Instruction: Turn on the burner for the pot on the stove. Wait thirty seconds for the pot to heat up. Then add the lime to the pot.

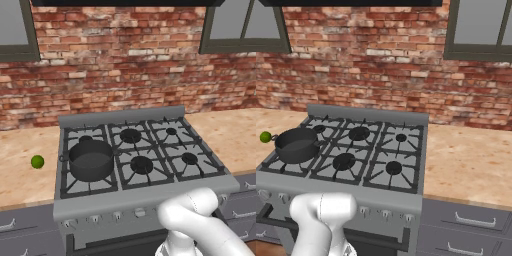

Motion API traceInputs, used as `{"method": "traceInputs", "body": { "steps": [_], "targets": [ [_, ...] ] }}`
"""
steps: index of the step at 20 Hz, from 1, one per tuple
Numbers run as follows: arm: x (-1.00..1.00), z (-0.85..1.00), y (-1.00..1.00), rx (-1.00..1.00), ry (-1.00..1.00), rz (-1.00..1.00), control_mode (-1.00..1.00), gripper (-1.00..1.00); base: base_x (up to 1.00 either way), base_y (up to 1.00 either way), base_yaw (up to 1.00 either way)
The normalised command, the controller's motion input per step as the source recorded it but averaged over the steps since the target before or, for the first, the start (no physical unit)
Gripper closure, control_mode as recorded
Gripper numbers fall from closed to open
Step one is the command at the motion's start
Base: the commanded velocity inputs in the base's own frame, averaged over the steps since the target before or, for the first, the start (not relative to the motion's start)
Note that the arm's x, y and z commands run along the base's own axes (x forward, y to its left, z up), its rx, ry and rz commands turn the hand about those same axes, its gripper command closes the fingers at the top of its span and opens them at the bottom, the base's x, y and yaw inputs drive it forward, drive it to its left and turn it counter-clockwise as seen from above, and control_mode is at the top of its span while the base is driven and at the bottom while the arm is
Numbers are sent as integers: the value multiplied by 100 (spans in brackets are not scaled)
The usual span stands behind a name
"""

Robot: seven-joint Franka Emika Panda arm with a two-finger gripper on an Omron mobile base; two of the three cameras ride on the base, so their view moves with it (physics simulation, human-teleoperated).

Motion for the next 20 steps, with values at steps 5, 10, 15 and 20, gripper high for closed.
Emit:
{"method": "traceInputs", "body": {
  "steps": [5, 10, 15, 20],
  "targets": [
    [0, 0, 0, 0, 0, 1, -100, 100, 0, 0, 0],
    [0, 0, 0, 0, 0, 1, -100, 100, 0, 0, 0],
    [0, 0, 0, 0, 0, 1, -100, 100, 0, 0, 0],
    [0, 0, 0, 0, 0, 1, -100, 100, 0, 0, 0]
  ]
}}
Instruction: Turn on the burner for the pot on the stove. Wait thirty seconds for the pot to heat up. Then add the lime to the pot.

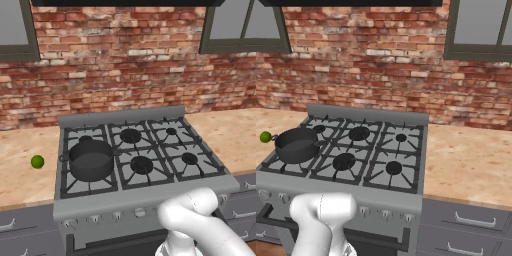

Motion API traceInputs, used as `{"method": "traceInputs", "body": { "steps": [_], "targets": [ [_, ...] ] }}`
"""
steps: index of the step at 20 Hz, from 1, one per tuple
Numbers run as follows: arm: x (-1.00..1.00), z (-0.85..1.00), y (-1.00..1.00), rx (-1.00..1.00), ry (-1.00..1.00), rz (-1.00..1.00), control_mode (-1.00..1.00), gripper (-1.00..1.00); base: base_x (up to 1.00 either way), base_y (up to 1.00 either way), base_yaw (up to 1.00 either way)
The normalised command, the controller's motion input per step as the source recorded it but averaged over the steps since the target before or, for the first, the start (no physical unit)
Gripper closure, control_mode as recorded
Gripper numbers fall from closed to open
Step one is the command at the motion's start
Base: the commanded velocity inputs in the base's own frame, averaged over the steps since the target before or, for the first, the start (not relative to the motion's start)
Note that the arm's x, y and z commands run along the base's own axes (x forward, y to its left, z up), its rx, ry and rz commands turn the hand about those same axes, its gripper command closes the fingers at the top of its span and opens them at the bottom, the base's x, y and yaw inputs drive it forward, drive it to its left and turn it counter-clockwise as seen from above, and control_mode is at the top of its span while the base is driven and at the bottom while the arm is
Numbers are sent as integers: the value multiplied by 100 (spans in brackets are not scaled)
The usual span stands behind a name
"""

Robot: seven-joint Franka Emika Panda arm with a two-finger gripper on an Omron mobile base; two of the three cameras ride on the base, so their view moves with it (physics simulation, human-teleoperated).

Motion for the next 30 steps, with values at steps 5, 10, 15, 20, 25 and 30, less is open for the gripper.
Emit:
{"method": "traceInputs", "body": {
  "steps": [5, 10, 15, 20, 25, 30],
  "targets": [
    [0, 0, 0, 0, 0, 1, -100, 100, 0, 0, 0],
    [0, 0, 0, 0, 0, 0, -100, 100, 0, 0, 0],
    [0, 0, 0, 0, 0, 0, -100, 100, 0, 0, 0],
    [0, 0, 0, 0, 0, 0, -100, 100, 0, 0, 0],
    [0, 0, 0, 0, 0, 0, -100, 100, 0, 0, 0],
    [0, 0, 0, 0, 0, 0, -100, 100, 0, 0, 0]
  ]
}}
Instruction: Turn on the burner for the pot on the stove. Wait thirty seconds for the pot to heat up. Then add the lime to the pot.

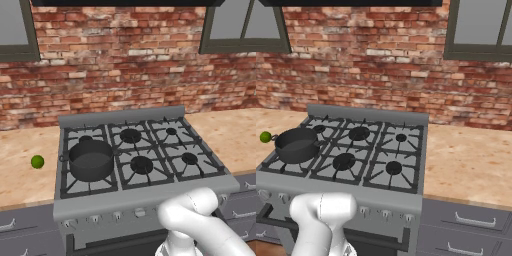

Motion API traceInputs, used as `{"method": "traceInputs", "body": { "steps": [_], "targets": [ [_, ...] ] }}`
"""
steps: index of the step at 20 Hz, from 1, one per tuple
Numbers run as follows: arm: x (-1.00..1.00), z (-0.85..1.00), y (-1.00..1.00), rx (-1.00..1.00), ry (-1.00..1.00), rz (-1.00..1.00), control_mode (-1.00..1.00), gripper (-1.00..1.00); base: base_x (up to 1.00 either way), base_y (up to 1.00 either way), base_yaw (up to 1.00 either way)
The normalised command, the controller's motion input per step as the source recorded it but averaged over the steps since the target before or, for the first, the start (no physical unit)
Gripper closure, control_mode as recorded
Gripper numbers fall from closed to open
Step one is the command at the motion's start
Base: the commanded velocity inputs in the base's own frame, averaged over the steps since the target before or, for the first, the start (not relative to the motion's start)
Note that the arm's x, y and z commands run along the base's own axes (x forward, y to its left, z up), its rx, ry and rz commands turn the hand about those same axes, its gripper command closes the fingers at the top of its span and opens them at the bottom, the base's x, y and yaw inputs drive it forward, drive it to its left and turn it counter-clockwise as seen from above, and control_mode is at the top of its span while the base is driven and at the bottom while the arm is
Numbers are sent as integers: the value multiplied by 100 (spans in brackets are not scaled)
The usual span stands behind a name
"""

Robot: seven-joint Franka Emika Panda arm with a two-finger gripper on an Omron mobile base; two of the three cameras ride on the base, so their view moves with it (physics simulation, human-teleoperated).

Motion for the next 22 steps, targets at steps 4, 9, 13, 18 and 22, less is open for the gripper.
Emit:
{"method": "traceInputs", "body": {
  "steps": [4, 9, 13, 18, 22],
  "targets": [
    [0, 0, 0, 0, 0, 0, -100, 100, 0, 0, 0],
    [0, 0, 0, 0, 0, 0, -100, 100, 0, 0, 0],
    [0, 0, 0, 0, 0, 0, -100, 100, 0, 0, 0],
    [0, 0, 0, 0, 0, 0, -100, 100, 0, 0, 0],
    [0, 0, 0, 0, 0, 0, -100, 100, 0, 0, 0]
  ]
}}
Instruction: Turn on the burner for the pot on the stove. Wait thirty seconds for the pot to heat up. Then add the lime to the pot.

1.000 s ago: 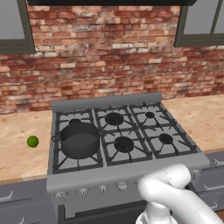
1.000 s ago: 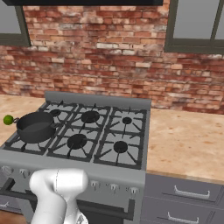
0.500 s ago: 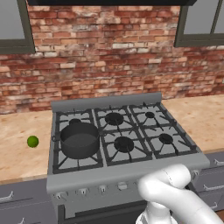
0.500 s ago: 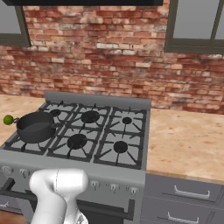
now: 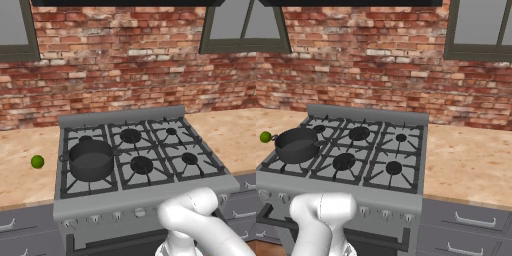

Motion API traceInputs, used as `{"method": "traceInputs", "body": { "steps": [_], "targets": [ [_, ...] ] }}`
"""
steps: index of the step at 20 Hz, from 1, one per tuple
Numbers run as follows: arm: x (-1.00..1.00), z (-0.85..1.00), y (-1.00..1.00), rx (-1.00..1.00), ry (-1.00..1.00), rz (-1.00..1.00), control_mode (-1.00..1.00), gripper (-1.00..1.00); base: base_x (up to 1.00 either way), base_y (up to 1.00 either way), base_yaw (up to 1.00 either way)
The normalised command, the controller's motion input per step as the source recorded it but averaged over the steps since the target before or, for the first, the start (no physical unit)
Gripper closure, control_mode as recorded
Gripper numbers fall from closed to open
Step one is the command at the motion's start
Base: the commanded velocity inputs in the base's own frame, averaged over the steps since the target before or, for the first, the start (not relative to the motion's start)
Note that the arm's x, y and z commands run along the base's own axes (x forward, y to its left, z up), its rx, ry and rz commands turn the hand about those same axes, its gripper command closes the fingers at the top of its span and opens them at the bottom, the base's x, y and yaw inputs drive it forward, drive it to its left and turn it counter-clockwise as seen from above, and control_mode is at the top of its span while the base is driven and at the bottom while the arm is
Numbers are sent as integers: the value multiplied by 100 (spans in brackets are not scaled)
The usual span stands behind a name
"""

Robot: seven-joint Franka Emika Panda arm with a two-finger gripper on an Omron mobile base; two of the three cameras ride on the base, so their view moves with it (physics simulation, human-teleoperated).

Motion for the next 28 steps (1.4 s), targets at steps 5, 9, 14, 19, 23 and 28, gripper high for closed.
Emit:
{"method": "traceInputs", "body": {
  "steps": [5, 9, 14, 19, 23, 28],
  "targets": [
    [0, 0, 0, 0, 0, 0, -100, 100, 0, 0, 0],
    [0, 0, 0, 0, 0, 0, -100, 100, 0, 0, 0],
    [0, 0, 0, 0, 0, 0, -100, 100, 0, 0, 0],
    [0, 0, 0, 0, 0, 0, -100, 100, 0, 0, 0],
    [0, 0, 0, 0, 0, 0, -100, 100, 0, 0, 0],
    [0, 0, 0, 0, 0, 0, -100, 100, 0, 0, 0]
  ]
}}
